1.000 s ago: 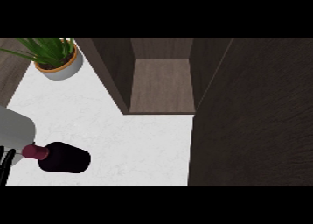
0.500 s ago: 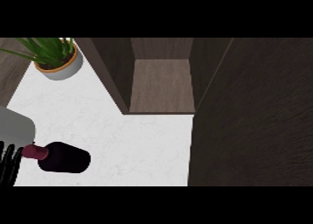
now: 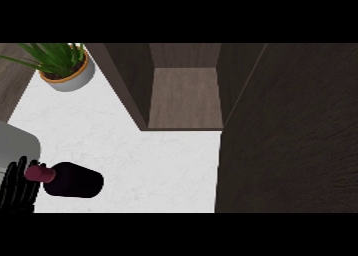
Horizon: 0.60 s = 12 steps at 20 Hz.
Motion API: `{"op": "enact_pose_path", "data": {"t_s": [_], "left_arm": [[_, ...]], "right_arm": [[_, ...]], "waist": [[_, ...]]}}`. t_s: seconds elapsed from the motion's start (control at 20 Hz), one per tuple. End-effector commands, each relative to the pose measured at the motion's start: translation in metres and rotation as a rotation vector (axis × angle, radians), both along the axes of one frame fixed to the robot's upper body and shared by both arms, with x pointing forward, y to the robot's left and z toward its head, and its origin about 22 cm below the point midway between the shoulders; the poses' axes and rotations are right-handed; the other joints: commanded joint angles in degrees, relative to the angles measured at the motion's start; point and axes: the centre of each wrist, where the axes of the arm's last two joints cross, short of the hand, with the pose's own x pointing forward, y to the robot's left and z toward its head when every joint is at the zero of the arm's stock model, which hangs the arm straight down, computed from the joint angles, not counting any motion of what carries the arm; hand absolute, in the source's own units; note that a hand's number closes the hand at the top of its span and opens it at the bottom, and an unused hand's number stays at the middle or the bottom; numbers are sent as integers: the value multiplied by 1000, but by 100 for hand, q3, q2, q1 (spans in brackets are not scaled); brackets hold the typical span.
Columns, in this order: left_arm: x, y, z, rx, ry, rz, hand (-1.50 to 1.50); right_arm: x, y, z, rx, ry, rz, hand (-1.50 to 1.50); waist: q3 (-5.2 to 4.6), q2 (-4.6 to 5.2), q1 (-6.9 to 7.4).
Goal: Pick up the wine, place it into the cabinet and close the cabinet
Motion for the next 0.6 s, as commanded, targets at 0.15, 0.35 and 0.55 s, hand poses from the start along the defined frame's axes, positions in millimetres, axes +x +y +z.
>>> {"op": "enact_pose_path", "data": {"t_s": [0.15, 0.35, 0.55], "left_arm": [[-9, -7, -20, -13, 8, 6, -150], [7, 4, -13, -10, -5, -25, -150], [18, -4, -38, -13, 6, -7, -150]], "right_arm": [[-39, -5, 14, 46, -31, 46, -150], [-29, -4, 25, 35, -40, 75, -150], [-38, -6, 13, 47, -48, 67, -150]], "waist": [[2, -2, 10], [2, -1, 24], [2, 0, -17]]}}
